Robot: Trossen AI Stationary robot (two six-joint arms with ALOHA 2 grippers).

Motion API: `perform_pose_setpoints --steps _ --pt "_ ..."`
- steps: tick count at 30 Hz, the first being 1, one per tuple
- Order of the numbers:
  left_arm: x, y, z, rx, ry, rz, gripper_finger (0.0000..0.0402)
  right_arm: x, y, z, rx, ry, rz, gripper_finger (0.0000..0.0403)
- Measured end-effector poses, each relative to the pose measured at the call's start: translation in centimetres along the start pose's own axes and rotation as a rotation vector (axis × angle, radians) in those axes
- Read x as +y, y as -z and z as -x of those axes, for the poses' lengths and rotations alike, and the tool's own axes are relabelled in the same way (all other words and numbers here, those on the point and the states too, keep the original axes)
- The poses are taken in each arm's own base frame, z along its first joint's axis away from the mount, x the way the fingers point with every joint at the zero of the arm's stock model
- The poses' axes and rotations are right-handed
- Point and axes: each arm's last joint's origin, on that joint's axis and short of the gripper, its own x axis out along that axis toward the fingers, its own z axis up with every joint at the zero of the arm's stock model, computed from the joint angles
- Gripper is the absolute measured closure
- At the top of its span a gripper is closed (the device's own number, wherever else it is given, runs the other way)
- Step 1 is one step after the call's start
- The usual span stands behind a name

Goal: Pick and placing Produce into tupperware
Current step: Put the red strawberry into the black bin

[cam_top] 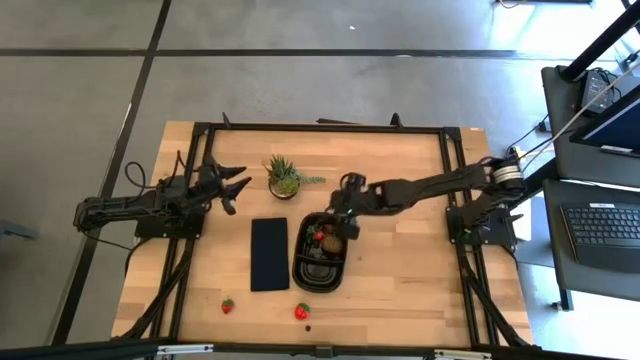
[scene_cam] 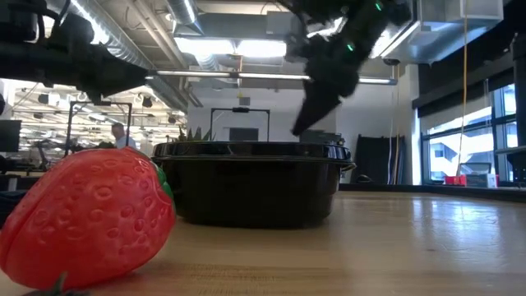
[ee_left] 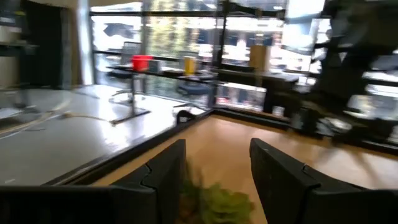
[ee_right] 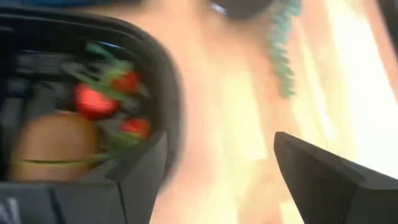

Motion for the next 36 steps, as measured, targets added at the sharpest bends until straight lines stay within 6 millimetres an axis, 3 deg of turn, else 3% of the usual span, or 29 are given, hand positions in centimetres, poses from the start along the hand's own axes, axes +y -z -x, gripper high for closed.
perform_pose_setpoints --steps 4,8,13,17,21,27,36 --pt "-0.2 -0.1 0.0 -0.008 0.078 0.005 0.0222 -2.9 3.6 1.0 -0.081 0.021 -0.099 0.0105" --pt "-0.2 -0.2 0.0 -0.011 0.078 -0.008 0.0186 -4.8 7.2 4.1 -0.261 0.025 -0.23 0.0105" --pt "-0.2 -0.2 0.0 -0.022 0.078 -0.063 0.0119 -5.6 11.0 6.9 -0.467 0.005 -0.303 0.0105" --pt "-0.5 -1.4 0.2 -0.083 0.16 -0.05 0.009 -5.9 13.2 7.9 -0.543 -0.013 -0.357 0.0105" --pt "-1.2 -2.8 0.5 -0.051 0.29 -0.077 0.0084 -5.7 14.4 8.3 -0.582 -0.046 -0.411 0.0105" --pt "-2.7 -4.4 0.5 0.194 0.407 -0.134 0.0084 -5.2 14.6 8.4 -0.587 -0.076 -0.415 0.0105" --pt "-8.6 -7.5 -1.2 0.494 0.586 -0.389 0.0084 -5.2 14.6 8.4 -0.586 -0.066 -0.385 0.0104"
